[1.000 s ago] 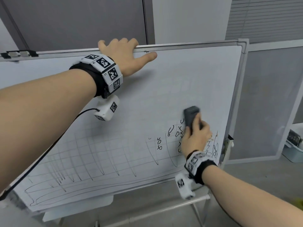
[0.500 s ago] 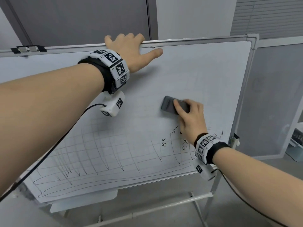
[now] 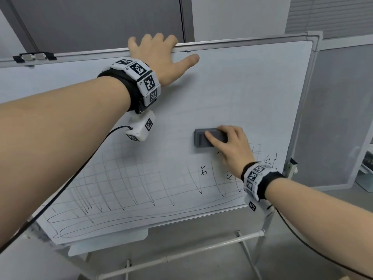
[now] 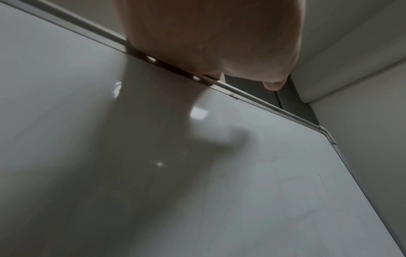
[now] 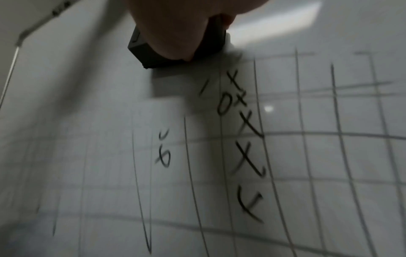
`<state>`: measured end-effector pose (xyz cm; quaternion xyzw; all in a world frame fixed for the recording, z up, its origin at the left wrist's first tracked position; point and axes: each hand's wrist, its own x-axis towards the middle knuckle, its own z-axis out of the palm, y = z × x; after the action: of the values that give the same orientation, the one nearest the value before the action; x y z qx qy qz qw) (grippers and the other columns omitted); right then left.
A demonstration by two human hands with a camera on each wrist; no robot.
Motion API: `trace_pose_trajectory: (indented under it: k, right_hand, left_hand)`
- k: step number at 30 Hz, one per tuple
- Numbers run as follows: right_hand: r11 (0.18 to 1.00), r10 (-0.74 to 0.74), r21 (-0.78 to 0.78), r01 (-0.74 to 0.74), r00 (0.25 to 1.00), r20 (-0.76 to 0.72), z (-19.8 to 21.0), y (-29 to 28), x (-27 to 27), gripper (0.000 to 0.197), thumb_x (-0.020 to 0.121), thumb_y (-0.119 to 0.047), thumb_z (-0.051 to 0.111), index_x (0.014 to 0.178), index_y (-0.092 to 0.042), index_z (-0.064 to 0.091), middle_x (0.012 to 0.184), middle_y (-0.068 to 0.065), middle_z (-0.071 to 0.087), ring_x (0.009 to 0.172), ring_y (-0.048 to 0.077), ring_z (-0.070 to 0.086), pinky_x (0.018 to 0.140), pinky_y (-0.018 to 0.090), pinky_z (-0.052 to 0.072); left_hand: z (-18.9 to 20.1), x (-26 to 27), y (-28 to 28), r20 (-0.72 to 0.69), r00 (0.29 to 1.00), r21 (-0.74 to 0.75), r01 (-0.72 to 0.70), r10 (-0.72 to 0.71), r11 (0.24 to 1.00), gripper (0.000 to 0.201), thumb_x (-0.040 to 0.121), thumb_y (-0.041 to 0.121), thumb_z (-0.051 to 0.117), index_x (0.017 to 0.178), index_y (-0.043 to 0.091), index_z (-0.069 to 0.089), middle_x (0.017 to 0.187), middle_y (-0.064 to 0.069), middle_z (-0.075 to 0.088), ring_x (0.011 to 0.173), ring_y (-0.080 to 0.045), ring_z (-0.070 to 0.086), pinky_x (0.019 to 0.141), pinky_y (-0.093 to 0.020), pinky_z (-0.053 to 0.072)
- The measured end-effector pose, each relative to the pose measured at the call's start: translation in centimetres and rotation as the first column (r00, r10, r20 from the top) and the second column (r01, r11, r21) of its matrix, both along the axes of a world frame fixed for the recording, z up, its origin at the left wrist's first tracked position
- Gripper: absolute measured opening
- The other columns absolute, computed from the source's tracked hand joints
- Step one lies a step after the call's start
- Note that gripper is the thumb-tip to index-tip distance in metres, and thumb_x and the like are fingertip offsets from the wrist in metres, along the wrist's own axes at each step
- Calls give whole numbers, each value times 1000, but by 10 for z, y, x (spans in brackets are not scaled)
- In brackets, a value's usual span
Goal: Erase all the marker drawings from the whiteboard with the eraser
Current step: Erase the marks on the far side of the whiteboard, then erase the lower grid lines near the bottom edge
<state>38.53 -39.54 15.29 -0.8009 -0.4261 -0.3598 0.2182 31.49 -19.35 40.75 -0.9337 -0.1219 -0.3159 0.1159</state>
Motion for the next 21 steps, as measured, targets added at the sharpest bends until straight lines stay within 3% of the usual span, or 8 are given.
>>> trace_pose_trajectory:
  k: [2,7,10,12,14,19,21]
  right_hand:
    - [1000,-10,23,10,1000,7,-1,1,-1,85,66,8,63,140,-30,50,131,15,48,114,36,42,91,50,44]
    - [974,62,-220,-51,997,42,-52,-20,-10,93,61,7,71,141,-33,45,130,12,48,110,34,44,82,47,50]
    - [995,22,-94,-18,999,38,-25,-18,1,95,59,9,69,142,-31,46,129,14,48,110,34,42,86,47,47]
    - [998,-1,61,0,1000,20,3,-11,5,83,69,8,65,141,-28,49,130,16,46,110,36,42,89,49,46]
    - [993,-10,121,10,1000,-1,7,-6,4,75,74,6,61,141,-27,51,130,16,46,109,37,41,89,49,45]
    - [970,76,-232,-71,997,13,-60,-26,-12,77,71,3,57,140,-28,49,125,15,52,103,34,46,79,44,51]
    - [975,12,-219,-20,999,-41,-74,-39,-14,79,71,3,61,142,-28,45,126,14,52,103,33,47,78,45,52]
  left_hand:
    - [-1,0,0,13,1000,8,-5,5,1000,86,74,88,14,124,27,51,122,-4,56,117,-32,47,108,-55,21]
    - [-1,-1,4,36,999,11,1,-2,1000,83,75,86,17,123,27,51,121,-4,56,118,-32,47,109,-55,21]
    - [-3,-1,1,33,999,31,2,-3,1000,83,76,85,18,124,26,50,122,-5,55,119,-33,46,110,-55,20]
    - [-5,-1,0,46,999,55,-8,6,998,83,76,85,18,125,25,50,123,-6,54,119,-33,45,111,-55,19]
    - [-10,-1,-3,55,998,68,-18,14,998,84,77,84,19,127,23,49,124,-8,54,118,-34,45,112,-56,17]
    - [-18,-2,2,93,996,92,-13,5,996,78,83,75,22,132,19,46,124,-10,53,118,-35,45,115,-57,12]
    - [-18,-2,2,101,995,94,2,-11,996,74,86,72,23,132,19,45,124,-10,53,119,-35,45,116,-57,11]
